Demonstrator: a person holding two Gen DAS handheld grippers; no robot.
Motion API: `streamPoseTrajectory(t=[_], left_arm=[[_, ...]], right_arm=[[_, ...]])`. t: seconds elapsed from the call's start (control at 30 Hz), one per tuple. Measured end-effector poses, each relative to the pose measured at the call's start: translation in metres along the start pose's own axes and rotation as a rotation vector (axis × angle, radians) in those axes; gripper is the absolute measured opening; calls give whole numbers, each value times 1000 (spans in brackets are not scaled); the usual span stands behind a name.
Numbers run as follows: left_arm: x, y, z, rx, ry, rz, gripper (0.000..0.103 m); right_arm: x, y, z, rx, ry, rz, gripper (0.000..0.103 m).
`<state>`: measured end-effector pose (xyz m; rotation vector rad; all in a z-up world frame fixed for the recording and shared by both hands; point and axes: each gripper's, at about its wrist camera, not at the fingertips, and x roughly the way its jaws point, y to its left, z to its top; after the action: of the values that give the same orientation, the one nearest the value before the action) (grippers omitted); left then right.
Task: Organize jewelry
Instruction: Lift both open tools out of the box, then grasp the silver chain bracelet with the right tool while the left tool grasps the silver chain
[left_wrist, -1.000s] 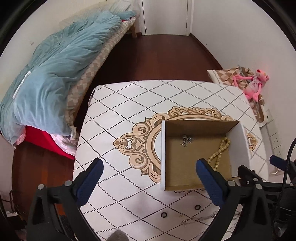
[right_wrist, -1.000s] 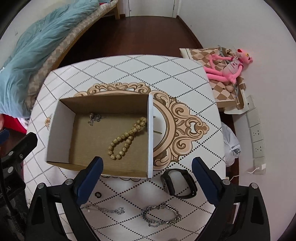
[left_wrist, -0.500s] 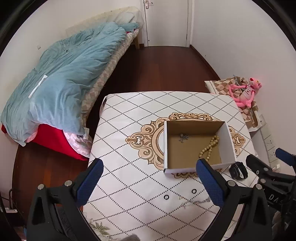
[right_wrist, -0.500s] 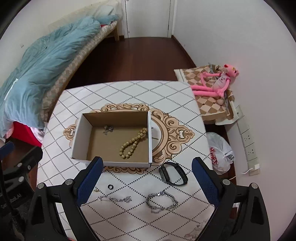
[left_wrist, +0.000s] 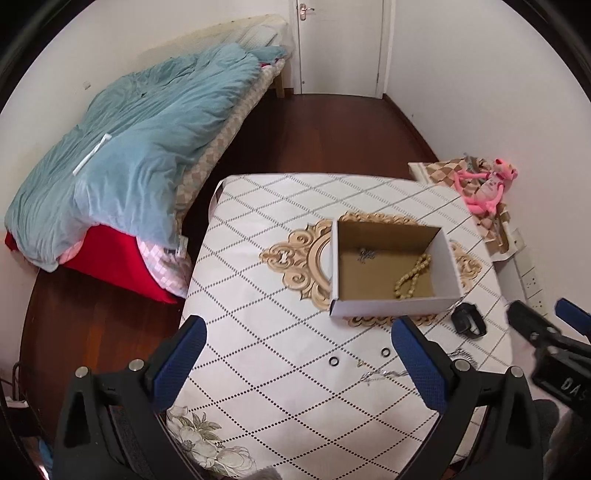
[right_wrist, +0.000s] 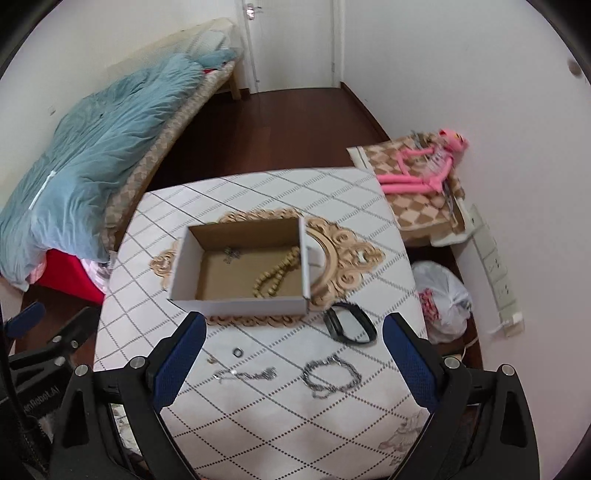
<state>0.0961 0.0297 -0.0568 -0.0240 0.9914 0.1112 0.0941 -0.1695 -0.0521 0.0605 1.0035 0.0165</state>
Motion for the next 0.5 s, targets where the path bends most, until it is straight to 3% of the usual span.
streamPoseTrajectory(t=[0.4, 0.5], left_arm=[[85, -22, -53, 33, 156, 27, 102], [98, -27, -62, 48, 181, 34, 102]], right_arm=[[107, -102, -66, 242, 220, -49, 97], [123, -108, -79, 248, 246, -43, 84]])
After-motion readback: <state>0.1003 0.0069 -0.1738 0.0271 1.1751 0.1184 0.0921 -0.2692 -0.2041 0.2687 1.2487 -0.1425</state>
